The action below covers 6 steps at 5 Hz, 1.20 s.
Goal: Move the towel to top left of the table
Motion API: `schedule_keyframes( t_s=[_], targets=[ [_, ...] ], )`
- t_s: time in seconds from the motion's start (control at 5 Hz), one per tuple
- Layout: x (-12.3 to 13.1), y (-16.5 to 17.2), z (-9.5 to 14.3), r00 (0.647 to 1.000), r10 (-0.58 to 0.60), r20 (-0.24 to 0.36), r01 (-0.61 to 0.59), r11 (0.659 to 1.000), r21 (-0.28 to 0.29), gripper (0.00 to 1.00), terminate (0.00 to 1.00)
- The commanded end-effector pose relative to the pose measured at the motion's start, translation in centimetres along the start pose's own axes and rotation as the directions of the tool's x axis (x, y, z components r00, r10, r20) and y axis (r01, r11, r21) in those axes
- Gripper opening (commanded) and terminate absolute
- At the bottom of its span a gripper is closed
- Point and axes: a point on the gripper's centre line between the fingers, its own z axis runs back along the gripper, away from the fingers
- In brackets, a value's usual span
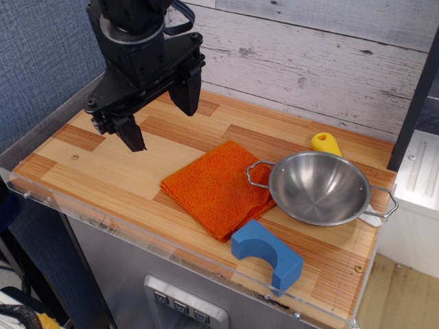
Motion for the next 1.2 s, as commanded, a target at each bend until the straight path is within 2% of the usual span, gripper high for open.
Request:
schedule_keyframes(
  t_s=[0.0, 0.4, 0.6, 0.8, 1.0],
  targets=[
    [0.0, 0.0, 0.0, 1.000, 0.000, 0.000, 0.000, 1.000, 0.000, 1.00, 0.00],
    [0.9, -4.4, -1.0, 1.000, 0.004, -0.026, -0.004, 1.000, -0.008, 1.00, 0.00],
    [0.4, -6.1, -2.3, 0.999, -0.018, -0.047, 0.018, 1.000, 0.010, 1.00, 0.00],
    [-0.4, -5.8, -4.2, 0.995, -0.023, -0.097, 0.028, 0.998, 0.050, 1.00, 0.00],
    [-1.4, -4.9, -6.2, 0.993, -0.041, -0.110, 0.052, 0.994, 0.095, 1.00, 0.00]
  ],
)
